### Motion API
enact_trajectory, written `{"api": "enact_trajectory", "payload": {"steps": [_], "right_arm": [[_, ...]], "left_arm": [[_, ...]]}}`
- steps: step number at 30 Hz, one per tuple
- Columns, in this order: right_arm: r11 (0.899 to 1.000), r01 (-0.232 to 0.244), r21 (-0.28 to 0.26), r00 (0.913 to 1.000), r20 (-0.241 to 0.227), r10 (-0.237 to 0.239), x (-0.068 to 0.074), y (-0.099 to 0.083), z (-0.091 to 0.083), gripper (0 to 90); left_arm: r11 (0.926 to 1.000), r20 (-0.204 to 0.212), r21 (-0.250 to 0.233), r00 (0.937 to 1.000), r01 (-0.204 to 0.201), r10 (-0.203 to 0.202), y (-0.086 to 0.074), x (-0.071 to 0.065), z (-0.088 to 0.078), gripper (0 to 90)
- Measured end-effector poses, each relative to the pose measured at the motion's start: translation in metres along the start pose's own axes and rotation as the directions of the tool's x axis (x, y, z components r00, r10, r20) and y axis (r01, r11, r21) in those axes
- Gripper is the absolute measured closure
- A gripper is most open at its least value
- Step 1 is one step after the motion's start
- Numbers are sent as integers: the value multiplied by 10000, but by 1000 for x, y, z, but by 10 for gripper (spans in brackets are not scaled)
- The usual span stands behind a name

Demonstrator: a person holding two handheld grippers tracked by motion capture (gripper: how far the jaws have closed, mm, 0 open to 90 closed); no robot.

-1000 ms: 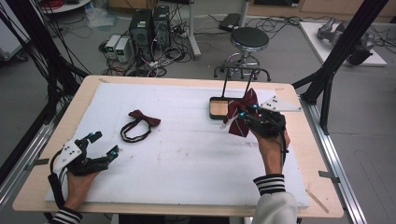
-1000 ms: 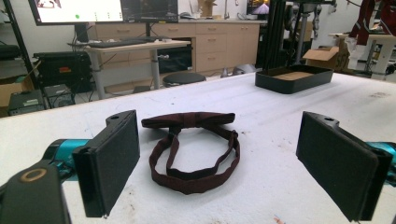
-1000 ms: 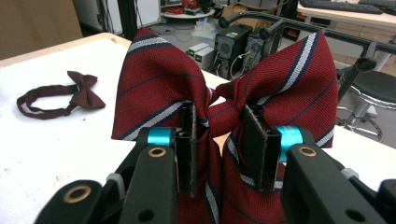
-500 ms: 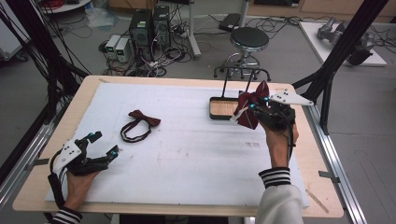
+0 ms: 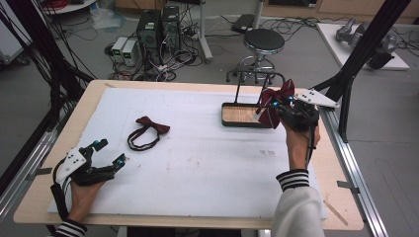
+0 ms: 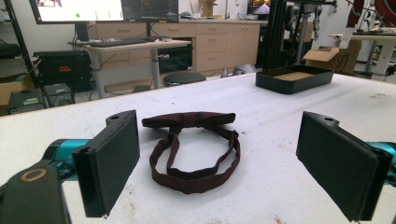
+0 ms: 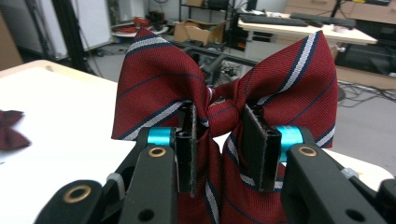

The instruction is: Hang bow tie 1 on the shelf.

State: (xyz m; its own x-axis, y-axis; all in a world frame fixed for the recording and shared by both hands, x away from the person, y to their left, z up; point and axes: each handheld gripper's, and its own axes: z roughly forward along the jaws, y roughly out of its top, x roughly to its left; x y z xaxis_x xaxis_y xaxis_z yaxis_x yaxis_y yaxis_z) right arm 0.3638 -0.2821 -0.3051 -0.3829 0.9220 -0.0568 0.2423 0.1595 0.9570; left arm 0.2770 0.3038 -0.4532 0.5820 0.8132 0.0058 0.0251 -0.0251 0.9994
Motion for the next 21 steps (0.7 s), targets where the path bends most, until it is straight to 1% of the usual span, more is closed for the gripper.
{"api": "enact_trajectory", "payload": {"steps": [3, 6, 9, 11, 13, 16, 18, 21], "right_arm": [[9999, -136, 31, 9996, 231, 135, -6, 2, 3, 683], [9996, -245, -101, 9990, 359, 248, -12, 5, 5, 683], [9993, -370, -85, 9982, 461, 373, -17, 7, 8, 682], [9991, -331, -245, 9972, 663, 347, -20, 8, 9, 683], [9988, -425, -253, 9966, 692, 441, -23, 8, 11, 682], [9981, -504, -355, 9946, 891, 534, -27, 10, 15, 683], [9970, -654, -424, 9938, 875, 689, -30, 12, 17, 683], [9963, -704, -494, 9927, 943, 748, -33, 16, 20, 682]], "left_arm": [[10000, 7, 6, 10000, 46, -46, 0, 0, 0, 138], [10000, 2, 18, 10000, 48, -48, 0, 0, 0, 138], [10000, 2, 14, 10000, 53, -53, 0, 0, 0, 138], [10000, 5, 4, 10000, 60, -60, 0, 0, 0, 138], [10000, -3, -18, 10000, 88, -88, 0, 0, 0, 138], [10000, 2, -16, 10000, 90, -90, 0, 0, 0, 138], [10000, 13, 5, 10000, 97, -97, 0, 0, 0, 138], [10000, 2, -13, 10000, 73, -73, 0, 0, 0, 138]]}}
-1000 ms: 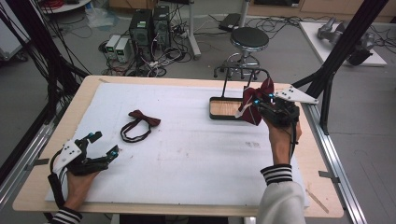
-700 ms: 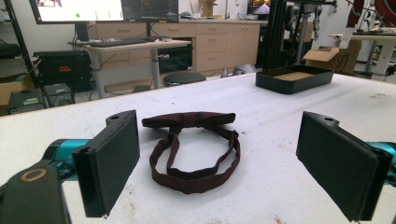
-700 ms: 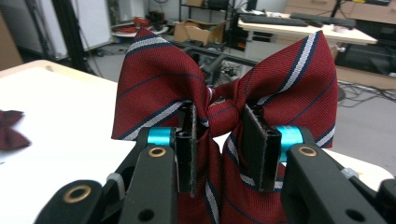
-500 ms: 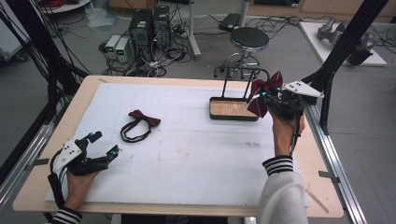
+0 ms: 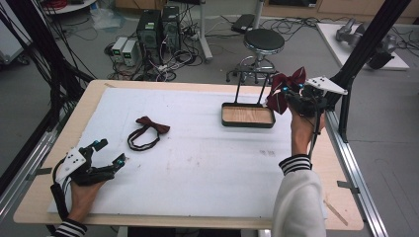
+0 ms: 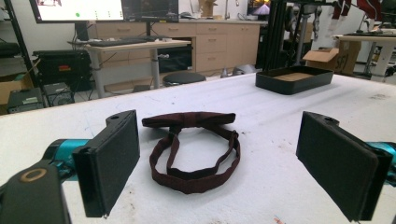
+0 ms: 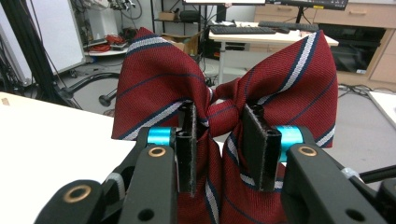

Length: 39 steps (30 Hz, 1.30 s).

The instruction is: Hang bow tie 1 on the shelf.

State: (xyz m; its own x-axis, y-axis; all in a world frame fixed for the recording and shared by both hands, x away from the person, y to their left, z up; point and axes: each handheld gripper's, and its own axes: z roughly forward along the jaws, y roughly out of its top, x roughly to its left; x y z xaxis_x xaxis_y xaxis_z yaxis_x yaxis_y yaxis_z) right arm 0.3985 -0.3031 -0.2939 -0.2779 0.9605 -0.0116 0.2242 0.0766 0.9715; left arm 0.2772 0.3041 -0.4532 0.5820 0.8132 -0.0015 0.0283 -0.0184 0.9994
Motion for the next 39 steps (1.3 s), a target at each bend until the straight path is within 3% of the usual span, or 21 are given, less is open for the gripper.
{"api": "enact_trajectory", "payload": {"steps": [14, 25, 31, 39], "right_arm": [[9996, -267, 41, 9992, 314, 265, -13, 6, 15, 682], [9979, -628, 186, 9961, 626, 615, -24, 0, 24, 681], [9931, -1170, 65, 9905, 734, 1162, -31, -4, 25, 682], [9926, -1211, 36, 9896, 789, 1204, -31, -6, 31, 681]], "left_arm": [[10000, -7, -6, 10000, -8, 8, 0, 0, 0, 138], [10000, 4, 10, 10000, -23, 23, 0, 0, 0, 138], [10000, -2, 20, 10000, -42, 42, 0, 0, 0, 138], [10000, -9, 13, 10000, -48, 48, 0, 0, 0, 138]]}}
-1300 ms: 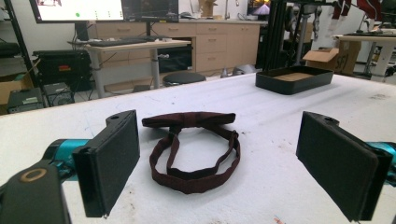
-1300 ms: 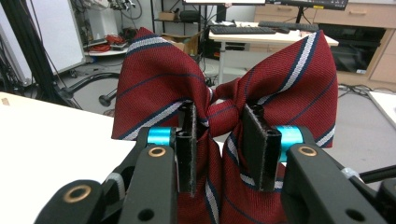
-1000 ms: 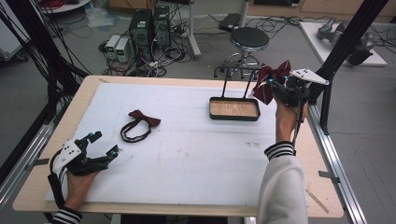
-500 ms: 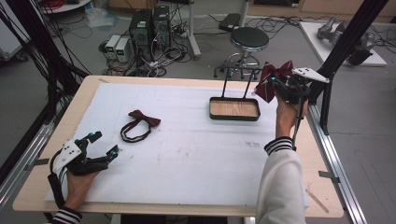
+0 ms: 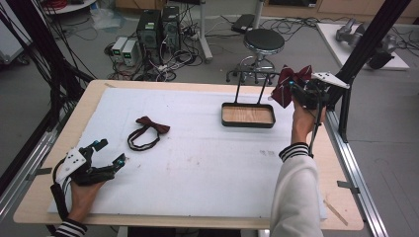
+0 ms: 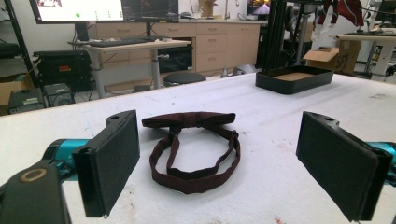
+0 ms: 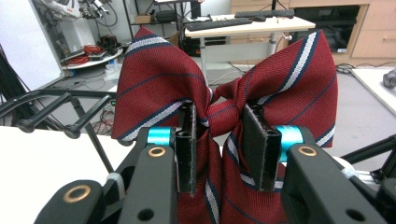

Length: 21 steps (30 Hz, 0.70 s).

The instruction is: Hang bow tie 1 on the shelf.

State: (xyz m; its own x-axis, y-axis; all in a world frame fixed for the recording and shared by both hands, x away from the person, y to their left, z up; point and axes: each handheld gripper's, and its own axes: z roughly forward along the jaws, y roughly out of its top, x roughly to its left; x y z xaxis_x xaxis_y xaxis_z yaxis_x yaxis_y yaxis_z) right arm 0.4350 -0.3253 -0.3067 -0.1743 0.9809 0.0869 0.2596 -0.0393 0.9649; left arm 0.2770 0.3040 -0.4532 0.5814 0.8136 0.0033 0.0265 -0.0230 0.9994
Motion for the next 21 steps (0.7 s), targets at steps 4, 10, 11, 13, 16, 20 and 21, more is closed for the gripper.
{"api": "enact_trajectory", "payload": {"steps": [4, 10, 11, 13, 16, 20, 21], "right_arm": [[9998, -134, 164, 9999, 111, 132, -3, -3, 3, 680], [9994, -175, 300, 9997, 197, 169, -6, -4, 3, 679], [9992, -228, 322, 9995, 219, 221, -7, -4, 3, 680], [9991, -229, 367, 9995, 217, 221, -8, -5, 3, 679], [9986, -267, 462, 9992, 302, 254, -9, -5, 2, 678], [9974, -274, 669, 9989, 403, 247, -12, -7, 2, 675], [9973, -244, 686, 9989, 410, 216, -12, -8, 2, 675]], "left_arm": [[10000, 5, -5, 10000, 2, -2, 0, 0, 0, 138], [10000, 0, 10, 10000, -10, 10, 0, 0, 0, 138], [10000, -6, 6, 10000, -16, 16, 0, 0, 0, 138], [10000, -3, 13, 10000, -25, 25, 0, 0, 0, 138], [10000, -5, 5, 10000, -23, 23, 0, 0, 0, 138], [10000, 19, 10, 10000, -21, 21, 0, 0, 0, 138], [10000, 18, 8, 10000, -22, 22, 0, 0, 0, 138]]}}
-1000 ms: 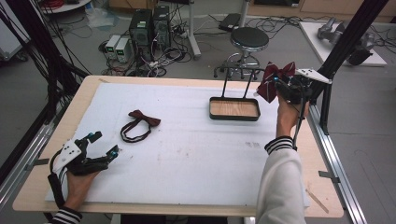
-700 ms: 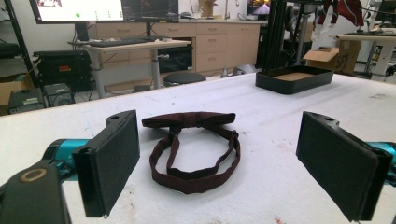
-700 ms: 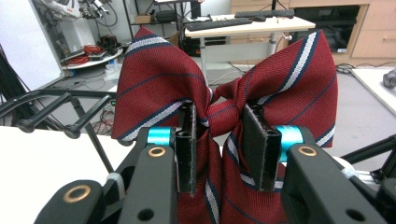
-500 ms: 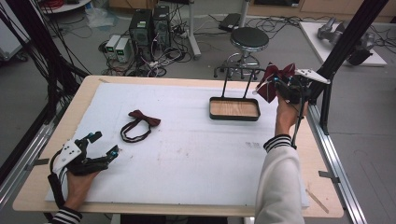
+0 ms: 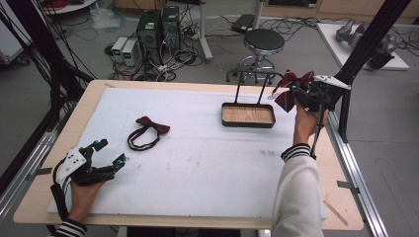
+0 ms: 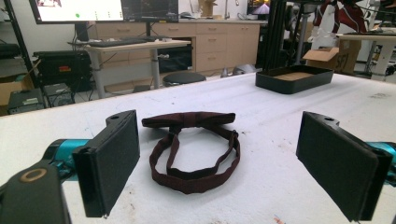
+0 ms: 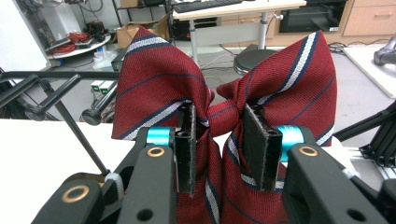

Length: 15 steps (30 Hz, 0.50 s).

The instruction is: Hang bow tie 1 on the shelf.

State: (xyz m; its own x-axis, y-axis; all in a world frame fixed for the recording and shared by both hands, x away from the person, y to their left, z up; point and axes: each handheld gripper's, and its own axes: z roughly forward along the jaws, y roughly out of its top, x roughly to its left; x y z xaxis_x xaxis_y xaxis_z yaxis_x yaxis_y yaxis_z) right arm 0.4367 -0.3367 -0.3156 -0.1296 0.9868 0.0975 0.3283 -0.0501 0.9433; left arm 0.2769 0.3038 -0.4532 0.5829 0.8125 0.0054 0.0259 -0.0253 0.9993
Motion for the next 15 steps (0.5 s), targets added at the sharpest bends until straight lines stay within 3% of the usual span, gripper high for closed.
{"api": "enact_trajectory", "payload": {"steps": [15], "right_arm": [[9991, 206, 380, 9996, -195, -199, 2, -11, 2, 672]], "left_arm": [[10000, -19, -22, 10000, -46, 46, 0, 0, 0, 138]]}}
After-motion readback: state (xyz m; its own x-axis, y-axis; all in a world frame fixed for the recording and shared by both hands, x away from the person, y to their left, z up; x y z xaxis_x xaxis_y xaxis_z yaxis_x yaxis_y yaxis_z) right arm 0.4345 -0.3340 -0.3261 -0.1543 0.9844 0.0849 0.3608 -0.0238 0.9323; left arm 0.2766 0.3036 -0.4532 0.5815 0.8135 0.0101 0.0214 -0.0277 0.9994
